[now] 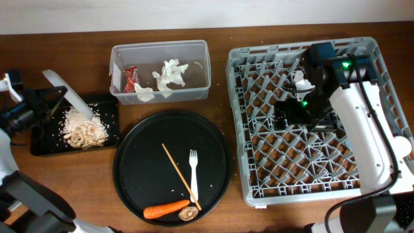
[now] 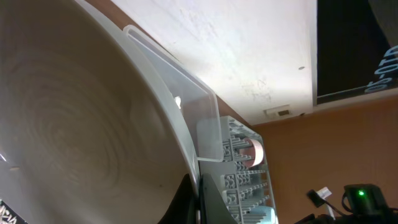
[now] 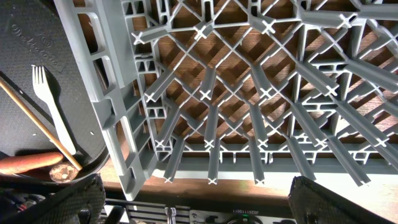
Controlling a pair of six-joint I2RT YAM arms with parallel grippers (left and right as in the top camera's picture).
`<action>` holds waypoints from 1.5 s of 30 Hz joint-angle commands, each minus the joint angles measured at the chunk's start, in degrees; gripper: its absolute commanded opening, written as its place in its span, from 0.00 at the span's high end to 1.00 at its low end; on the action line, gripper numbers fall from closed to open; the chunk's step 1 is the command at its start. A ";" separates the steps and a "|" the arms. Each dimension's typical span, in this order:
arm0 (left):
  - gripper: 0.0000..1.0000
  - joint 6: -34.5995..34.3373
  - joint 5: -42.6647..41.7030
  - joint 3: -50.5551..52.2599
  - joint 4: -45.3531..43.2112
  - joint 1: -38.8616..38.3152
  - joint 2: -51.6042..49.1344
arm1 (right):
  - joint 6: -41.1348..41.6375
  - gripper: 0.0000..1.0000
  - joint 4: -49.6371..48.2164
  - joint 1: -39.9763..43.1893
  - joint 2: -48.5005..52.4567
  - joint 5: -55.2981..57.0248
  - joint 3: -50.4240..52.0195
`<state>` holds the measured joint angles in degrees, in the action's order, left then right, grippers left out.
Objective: Sort waste into correct bins and load items into the dishwasher rack
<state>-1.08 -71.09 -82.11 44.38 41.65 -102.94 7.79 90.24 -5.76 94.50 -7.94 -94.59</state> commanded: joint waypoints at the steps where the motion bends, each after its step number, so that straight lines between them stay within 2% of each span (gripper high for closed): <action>1: 1.00 4.48 -3.45 -1.18 1.18 0.42 -1.20 | 0.15 0.02 0.39 0.22 -0.17 0.31 0.09; 5: 1.00 1.62 -1.46 -1.20 1.51 0.37 -1.09 | 0.15 0.02 0.44 0.22 -0.17 0.31 0.09; 11: 1.00 4.55 -3.06 -1.20 7.37 0.24 1.51 | 0.15 0.02 0.44 0.22 -0.17 0.79 0.09; 12: 1.00 5.53 -2.01 -1.20 8.63 -0.39 3.74 | 0.15 0.02 0.44 0.22 -0.17 0.79 0.09; 13: 1.00 5.55 3.23 -1.20 10.54 -2.21 8.02 | 0.15 0.01 0.44 0.22 -0.17 0.79 0.09; 16: 1.00 5.75 17.31 -1.20 14.75 -11.21 18.10 | 0.15 0.02 0.44 0.22 -0.17 0.76 0.09; 18: 1.00 5.73 26.88 -1.20 17.51 -21.51 23.34 | 0.15 0.02 0.42 0.22 -0.17 0.76 0.09; 19: 1.00 5.68 36.50 -1.20 20.48 -30.23 24.96 | 0.15 0.02 0.42 0.22 -0.17 0.76 0.09; 21: 1.00 3.98 47.78 -1.07 24.79 -42.91 23.93 | 0.15 0.01 0.44 0.22 -0.17 0.74 0.09; 23: 1.00 0.28 55.52 0.87 25.97 -53.11 21.33 | 0.15 0.02 0.44 0.22 -0.17 0.74 0.09; 26: 1.00 -2.84 57.68 7.45 23.10 -62.58 15.23 | 0.15 0.02 0.44 0.22 -0.17 0.74 0.09; 31: 1.00 -4.04 58.03 11.17 18.45 -69.44 3.50 | 0.15 0.02 0.44 0.22 -0.17 0.74 0.09; 32: 0.96 -4.04 58.97 11.17 18.43 -70.01 2.75 | 0.13 0.02 0.44 0.22 -0.17 0.74 0.09; 33: 0.67 -4.02 58.95 11.15 18.62 -70.05 2.75 | 0.11 0.02 0.44 0.22 -0.17 0.74 0.09; 34: 0.33 -4.02 58.95 10.82 18.88 -69.99 2.84 | 0.11 0.02 0.44 0.22 -0.17 0.74 0.09; 35: 0.20 -3.80 59.04 9.44 20.26 -69.70 2.95 | -0.04 0.02 0.44 0.22 -0.17 0.74 0.09; 38: 0.18 -3.45 66.25 1.55 28.59 -66.82 5.40 | -0.11 0.02 0.44 0.20 -0.17 0.72 0.09; 40: 0.18 -3.67 68.13 -1.77 30.71 -61.77 11.67 | -1.60 0.02 0.48 0.09 -0.17 0.50 0.09; 41: 0.02 -4.09 68.15 -1.77 30.99 -58.97 14.10 | -1.66 0.02 0.39 -0.26 -0.17 -0.44 0.09; 42: 0.01 -5.22 68.11 -1.77 31.91 -51.56 18.05 | -1.88 0.02 -0.35 -2.56 -0.17 -2.75 0.07; 43: 0.01 -5.64 68.11 -1.77 32.33 -47.91 19.37 | -1.86 0.02 -1.22 -4.79 -0.17 -3.45 0.07; 45: 0.01 -7.34 67.87 -1.75 34.10 -36.92 21.18 | -1.29 0.02 -5.55 -14.49 -0.17 -3.67 0.07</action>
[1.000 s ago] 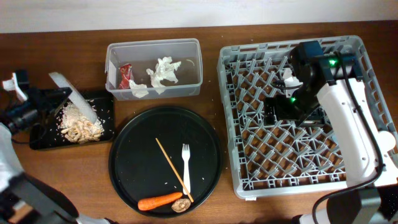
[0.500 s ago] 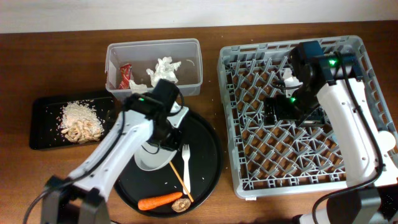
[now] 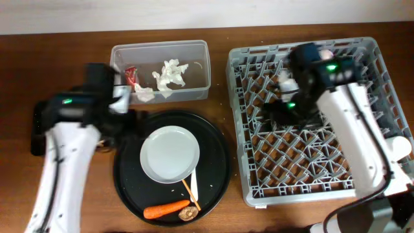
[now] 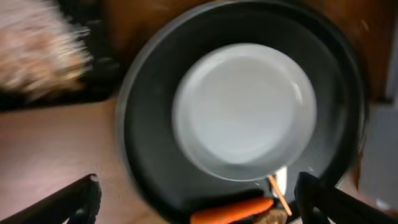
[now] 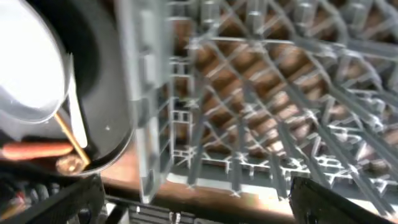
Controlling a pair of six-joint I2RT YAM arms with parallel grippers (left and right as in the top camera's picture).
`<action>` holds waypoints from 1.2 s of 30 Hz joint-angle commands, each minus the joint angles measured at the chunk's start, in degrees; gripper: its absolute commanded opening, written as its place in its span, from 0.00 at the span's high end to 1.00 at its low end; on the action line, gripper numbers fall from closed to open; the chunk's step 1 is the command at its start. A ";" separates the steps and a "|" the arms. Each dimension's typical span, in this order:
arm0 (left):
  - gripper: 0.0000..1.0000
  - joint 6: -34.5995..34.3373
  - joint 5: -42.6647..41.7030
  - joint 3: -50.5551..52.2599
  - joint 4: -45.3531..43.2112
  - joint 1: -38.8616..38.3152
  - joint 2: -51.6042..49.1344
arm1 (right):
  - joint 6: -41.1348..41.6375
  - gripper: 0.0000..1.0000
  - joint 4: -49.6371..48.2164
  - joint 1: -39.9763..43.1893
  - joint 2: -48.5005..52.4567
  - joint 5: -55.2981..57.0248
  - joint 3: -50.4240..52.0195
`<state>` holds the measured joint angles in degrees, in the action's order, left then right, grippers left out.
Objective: Sort waste into correct bins and load items into the dishwasher rack
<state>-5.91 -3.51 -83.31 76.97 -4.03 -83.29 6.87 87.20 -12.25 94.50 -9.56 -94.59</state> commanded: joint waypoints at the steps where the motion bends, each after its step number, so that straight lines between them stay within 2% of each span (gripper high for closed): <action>1: 0.01 -5.01 0.31 -0.48 2.23 12.33 1.51 | 0.46 0.02 -6.10 -13.97 -0.04 -1.97 0.09; 5: 0.01 -7.56 -0.11 -0.20 2.56 20.46 1.51 | 8.61 0.02 -16.96 -27.63 6.91 -1.16 0.20; 8: 0.01 -7.56 -0.11 -0.20 2.60 20.44 1.51 | 12.41 0.01 -20.85 -30.29 14.27 -1.49 0.20; 13: 0.01 -7.56 -0.11 -0.20 2.60 20.44 1.51 | 20.63 0.18 -26.49 -31.52 24.35 2.38 0.20; 17: 0.01 -7.56 -0.09 -0.20 2.60 20.44 1.51 | 22.62 0.42 -29.79 -31.63 29.83 2.58 0.22; 19: 0.01 -7.56 -0.11 -0.20 2.60 20.44 1.51 | 22.60 0.62 -30.47 -31.63 30.95 2.75 0.31; 22: 0.01 -7.56 -0.11 -0.20 2.60 20.44 1.51 | 22.60 0.82 -31.15 -31.63 31.04 2.75 0.31; 25: 0.01 -7.56 -0.11 -0.20 2.60 20.44 1.51 | 22.58 0.96 -31.15 -31.58 31.01 2.78 0.26; 29: 0.01 -7.56 -0.09 -0.20 2.58 20.44 1.51 | 22.47 0.96 -29.44 -30.10 26.56 4.83 -0.79; 31: 0.01 -7.56 -0.09 -0.20 2.38 20.44 1.51 | 18.40 0.96 -26.71 -28.09 18.84 7.56 -2.84; 35: 0.01 -7.56 -0.09 -0.20 2.38 20.44 1.51 | 15.85 0.96 -21.46 -22.95 2.21 26.08 -4.15; 36: 0.01 -7.56 -0.09 -0.20 2.40 20.44 1.51 | 15.85 0.96 -20.76 -21.29 -1.81 35.10 -4.13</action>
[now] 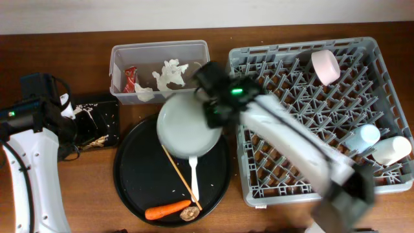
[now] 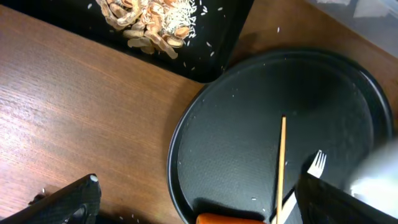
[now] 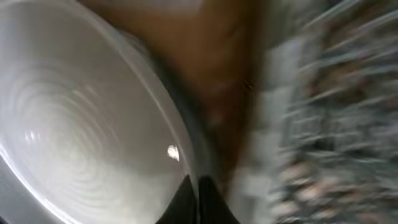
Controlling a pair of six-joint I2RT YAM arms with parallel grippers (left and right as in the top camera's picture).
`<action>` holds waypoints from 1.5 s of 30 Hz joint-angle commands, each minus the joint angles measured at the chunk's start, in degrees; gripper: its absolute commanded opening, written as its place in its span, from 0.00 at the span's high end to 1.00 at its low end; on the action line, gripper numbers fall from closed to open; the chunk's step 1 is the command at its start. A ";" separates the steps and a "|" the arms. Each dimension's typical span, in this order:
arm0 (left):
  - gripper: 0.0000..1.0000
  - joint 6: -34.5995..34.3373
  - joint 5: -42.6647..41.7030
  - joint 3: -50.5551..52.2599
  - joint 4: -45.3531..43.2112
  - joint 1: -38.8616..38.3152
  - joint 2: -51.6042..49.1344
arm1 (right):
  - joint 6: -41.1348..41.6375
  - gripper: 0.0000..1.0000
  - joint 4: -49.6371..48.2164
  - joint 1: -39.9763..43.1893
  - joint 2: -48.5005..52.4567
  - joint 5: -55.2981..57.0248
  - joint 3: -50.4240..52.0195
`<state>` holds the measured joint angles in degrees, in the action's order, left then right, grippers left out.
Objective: Sort waste into correct bins and load items into the dishwasher rack
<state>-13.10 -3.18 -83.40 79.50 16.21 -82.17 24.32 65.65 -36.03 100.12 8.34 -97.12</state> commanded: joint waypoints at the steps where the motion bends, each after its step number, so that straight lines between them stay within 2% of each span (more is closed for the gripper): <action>1: 0.00 -0.37 -0.42 -0.11 -0.15 0.20 0.39 | -1.62 0.96 1.03 5.27 -12.15 32.26 -1.60; 4: 0.01 -0.37 -0.44 -0.11 -0.15 0.20 0.39 | -1.62 0.96 1.01 10.51 -14.23 54.10 -1.55; 6: 0.01 -0.37 -0.44 -0.11 -0.13 0.20 0.39 | -1.60 0.96 0.39 12.81 -11.80 59.30 -1.55; 13: 0.01 -0.37 -0.44 -0.11 -0.11 0.20 0.39 | -1.53 0.96 0.59 14.29 6.80 57.99 -1.51; 16: 0.01 -0.37 -0.42 -0.11 -0.15 0.20 0.39 | -1.36 0.96 0.61 14.29 11.06 53.40 -1.40; 20: 0.01 -0.37 -0.44 -0.11 -0.17 0.20 0.39 | -1.38 0.96 1.07 13.16 11.69 48.11 -1.40; 22: 0.01 -0.37 -0.42 -0.11 -0.15 0.20 0.39 | -1.42 0.88 1.07 11.17 11.67 44.68 -1.42; 24: 0.01 -0.37 -0.44 -0.11 -0.17 0.20 0.39 | -1.40 0.73 1.03 7.28 11.63 43.06 -1.42; 25: 0.01 -0.37 -0.44 -0.11 -0.17 0.20 0.39 | -1.42 0.46 1.05 4.11 11.63 43.06 -1.44; 27: 0.01 -0.37 -0.42 -0.11 -0.15 0.20 0.39 | -1.42 0.39 1.05 0.70 11.63 43.06 -1.44; 29: 0.01 -0.37 -0.42 -0.11 -0.17 0.20 0.39 | -1.38 0.38 1.22 -0.85 11.34 43.04 -1.44; 32: 0.01 -0.37 -0.42 -0.11 -0.15 0.20 0.39 | 1.14 0.38 2.05 -0.79 6.69 41.72 -1.49; 33: 0.01 -0.37 -0.42 -0.11 -0.17 0.20 0.39 | 3.69 0.42 1.86 0.48 3.10 39.89 -1.64; 34: 0.01 -0.37 -0.44 -0.11 -0.17 0.20 0.39 | 3.65 0.57 1.16 3.32 -1.01 36.46 -1.86; 35: 0.01 -0.37 -0.44 -0.11 -0.15 0.20 0.39 | 3.65 0.77 0.79 6.91 -4.17 33.99 -1.90; 36: 0.01 -0.37 -0.44 -0.11 -0.15 0.20 0.39 | 3.63 0.92 0.76 10.58 -6.21 31.56 -1.90; 37: 0.01 -0.37 -0.44 -0.11 -0.13 0.20 0.39 | 3.50 0.96 1.20 17.99 -7.74 26.71 -1.90; 38: 0.01 -0.37 -0.44 -0.11 -0.13 0.20 0.39 | 2.14 0.96 1.27 22.43 -7.85 22.64 -1.90; 40: 0.01 -0.37 -0.44 -0.11 -0.13 0.20 0.39 | -4.81 0.96 0.98 35.32 -6.27 7.08 -1.79; 41: 0.01 -0.37 -0.44 -0.11 -0.13 0.20 0.39 | -7.41 0.96 1.03 39.12 -4.92 1.11 -1.77; 43: 0.01 -0.37 -0.44 -0.11 -0.13 0.20 0.39 | -13.16 0.96 1.03 42.95 -2.40 -9.79 -1.77; 45: 0.01 -0.37 -0.44 -0.11 -0.11 0.20 0.39 | -16.59 0.96 1.46 43.52 0.44 -15.54 -1.77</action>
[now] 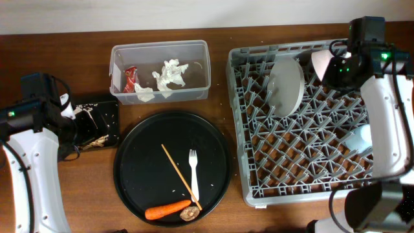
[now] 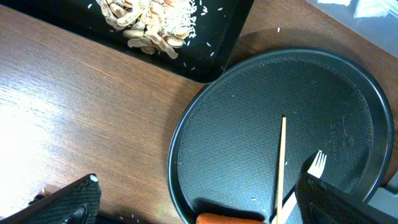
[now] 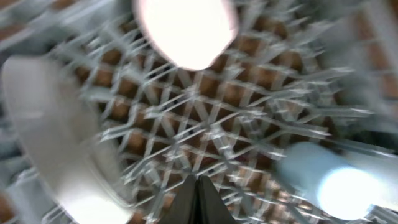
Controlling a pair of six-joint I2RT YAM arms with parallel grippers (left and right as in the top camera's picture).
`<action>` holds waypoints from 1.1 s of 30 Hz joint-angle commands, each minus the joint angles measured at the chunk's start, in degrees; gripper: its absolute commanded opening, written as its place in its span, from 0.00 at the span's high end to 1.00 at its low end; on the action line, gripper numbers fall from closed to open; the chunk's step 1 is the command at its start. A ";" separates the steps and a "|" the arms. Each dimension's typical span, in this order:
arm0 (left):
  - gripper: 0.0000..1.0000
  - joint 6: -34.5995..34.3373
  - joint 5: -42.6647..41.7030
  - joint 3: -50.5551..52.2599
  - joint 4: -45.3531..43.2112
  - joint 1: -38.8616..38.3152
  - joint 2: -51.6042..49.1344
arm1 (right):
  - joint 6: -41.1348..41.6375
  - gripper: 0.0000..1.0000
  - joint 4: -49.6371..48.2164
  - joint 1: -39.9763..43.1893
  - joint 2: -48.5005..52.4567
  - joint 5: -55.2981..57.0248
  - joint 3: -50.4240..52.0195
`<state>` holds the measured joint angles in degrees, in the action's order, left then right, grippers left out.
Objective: Sort waste into correct bins and load items into the dishwasher rack
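A white plate [image 1: 286, 85] stands on edge among the prongs at the back of the grey dishwasher rack [image 1: 259, 194]; in the right wrist view the plate [image 3: 43, 130] is blurred. My right gripper [image 3: 199, 190] is shut on nothing above the rack, near a pink cup [image 1: 321, 62]. My left gripper [image 2: 198, 190] is open over the table left of the round black tray [image 1: 129, 158]. On that tray lie a chopstick [image 1: 178, 169], a white fork [image 1: 193, 171] and a carrot [image 1: 165, 210].
A clear bin [image 1: 160, 71] with paper and a red wrapper stands at the back. A small black tray [image 1: 110, 120] of food scraps lies at the left. Pale bottles [image 1: 358, 137] lie in the rack's right side. A brown scrap [image 1: 189, 211] sits beside the carrot.
The plate was held by my right gripper over the round tray's far edge; now it stands in the rack and that gripper is empty over the rack's far right. My left arm has not moved.
First my left gripper held the plate tilted over the scrap tray while the right stood open over the rack. Then the plate lay flat on the round tray. Later my right gripper held it beside the rack. Now it stands upright in the rack.
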<state>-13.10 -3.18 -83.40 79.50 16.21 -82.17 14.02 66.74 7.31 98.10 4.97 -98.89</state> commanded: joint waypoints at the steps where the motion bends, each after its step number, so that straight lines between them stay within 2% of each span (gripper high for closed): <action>1: 0.01 -0.37 -0.44 -0.11 -0.11 0.20 0.39 | -10.97 0.96 0.42 -0.61 4.50 -19.04 0.00; 2: 0.01 -0.37 -0.44 -0.11 -0.11 0.20 0.39 | -20.02 0.96 0.79 -1.38 5.60 -31.91 0.02; 3: 0.01 -0.37 -0.44 -0.11 -0.11 0.20 0.39 | -23.78 0.96 0.87 -1.88 5.79 -37.46 0.04; 7: 0.00 -0.37 -0.42 -0.11 -0.11 0.20 0.39 | -26.29 0.95 2.01 -2.80 5.77 -40.50 0.04; 10: 0.01 -0.37 -0.44 -0.11 -0.11 0.20 0.39 | -25.24 0.89 2.56 -2.75 5.53 -36.54 -0.11; 14: 0.01 -0.37 -0.44 -0.11 -0.11 0.20 0.39 | -17.22 0.75 5.46 -2.75 -0.92 -16.24 -0.63; 15: 0.01 -0.37 -0.44 -0.11 -0.11 0.20 0.39 | -15.10 0.69 6.45 -2.75 -3.34 -12.11 -0.63; 16: 0.01 -0.35 -0.55 -0.11 -0.11 0.20 0.39 | -9.75 0.57 8.15 -2.75 -6.58 -4.35 -0.63; 17: 0.01 -0.24 -1.99 -0.11 -0.11 0.07 0.39 | -5.49 0.31 10.51 -2.73 -9.29 0.94 -0.61; 18: 0.01 -0.11 -2.93 -0.11 -0.11 -0.09 0.39 | -4.48 0.25 12.02 -2.73 -10.56 1.75 -0.61; 21: 0.01 -0.11 -3.06 -0.04 -0.09 -2.54 0.39 | -3.58 0.25 18.01 -2.78 -12.48 -1.68 -0.42; 23: 0.01 -0.13 -3.04 0.42 -0.17 -5.55 0.39 | -7.17 0.25 20.09 -3.17 -12.81 -10.82 0.90; 25: 0.01 -0.17 -3.50 2.43 -0.39 -9.07 0.39 | -7.85 0.25 21.55 -3.87 -13.14 -15.56 2.56; 27: 0.01 -0.17 -3.43 6.32 -1.36 -11.34 0.39 | -12.39 0.26 22.23 -7.63 -13.22 -20.06 3.02; 28: 0.01 -0.61 -3.41 8.87 -3.08 -11.13 0.39 | -12.35 0.26 22.43 -13.90 -13.22 -19.91 3.13; 30: 0.01 -0.61 -2.86 10.01 -4.07 -10.58 0.39 | -12.31 0.26 21.57 -20.90 -13.20 -19.74 3.19; 33: 0.01 -0.61 -0.22 10.01 -4.04 -5.29 0.39 | -8.87 0.25 14.62 -35.56 -12.98 -19.32 6.73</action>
<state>-13.15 -5.28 -73.65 75.55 7.09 -82.17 3.27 84.20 -21.39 85.65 -13.34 -94.85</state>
